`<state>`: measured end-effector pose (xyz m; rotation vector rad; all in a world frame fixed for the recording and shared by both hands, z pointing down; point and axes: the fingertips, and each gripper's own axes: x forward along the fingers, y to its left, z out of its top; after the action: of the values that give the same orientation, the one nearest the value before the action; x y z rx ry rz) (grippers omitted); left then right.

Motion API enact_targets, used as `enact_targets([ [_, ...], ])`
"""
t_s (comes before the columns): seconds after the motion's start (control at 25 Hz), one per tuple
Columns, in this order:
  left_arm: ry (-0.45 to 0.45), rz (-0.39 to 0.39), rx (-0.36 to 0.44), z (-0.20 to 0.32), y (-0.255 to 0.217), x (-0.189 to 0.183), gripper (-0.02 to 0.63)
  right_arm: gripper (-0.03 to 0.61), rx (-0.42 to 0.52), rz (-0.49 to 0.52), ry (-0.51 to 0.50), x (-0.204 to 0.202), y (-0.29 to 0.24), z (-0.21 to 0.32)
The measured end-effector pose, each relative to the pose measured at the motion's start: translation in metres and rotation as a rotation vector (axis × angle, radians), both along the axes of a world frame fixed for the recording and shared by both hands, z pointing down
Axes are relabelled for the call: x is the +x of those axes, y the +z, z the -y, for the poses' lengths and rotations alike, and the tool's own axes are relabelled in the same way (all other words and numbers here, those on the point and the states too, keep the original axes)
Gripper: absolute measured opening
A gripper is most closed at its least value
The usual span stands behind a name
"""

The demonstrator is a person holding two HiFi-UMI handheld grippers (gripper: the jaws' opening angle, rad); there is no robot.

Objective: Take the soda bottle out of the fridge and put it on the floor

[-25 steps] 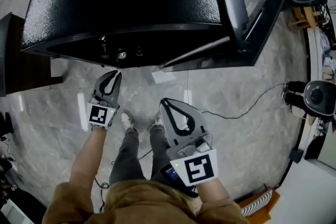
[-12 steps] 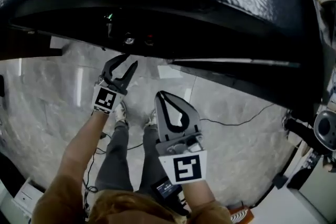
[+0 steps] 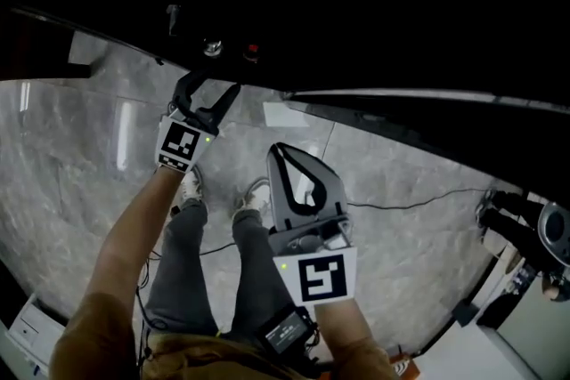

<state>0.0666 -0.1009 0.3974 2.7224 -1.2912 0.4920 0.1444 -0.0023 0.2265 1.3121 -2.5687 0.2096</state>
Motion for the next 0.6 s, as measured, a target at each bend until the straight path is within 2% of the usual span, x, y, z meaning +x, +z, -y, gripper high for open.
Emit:
enact_targets([
  [0.12,-0.009,-0.001,-0.008,0.007,0.025,0.001,0.221,0.002,-0.033,0.012,-0.002,-0.001,0.026,-0.006],
  [0.32,0.000,-0.017,0.003,0.020,0.049,0.006,0.238,0.002,-0.001,-0.001,-0.009,-0.008,0.053,0.003],
  [0.52,0.023,-0.035,-0.016,0.026,0.068,0.011,0.264,0.002,-0.010,-0.024,0.030,-0.005,0.072,0.009],
  [0.6,0.042,-0.056,-0.034,0.030,0.075,0.014,0.293,0.002,-0.007,-0.018,0.045,-0.006,0.079,0.012],
])
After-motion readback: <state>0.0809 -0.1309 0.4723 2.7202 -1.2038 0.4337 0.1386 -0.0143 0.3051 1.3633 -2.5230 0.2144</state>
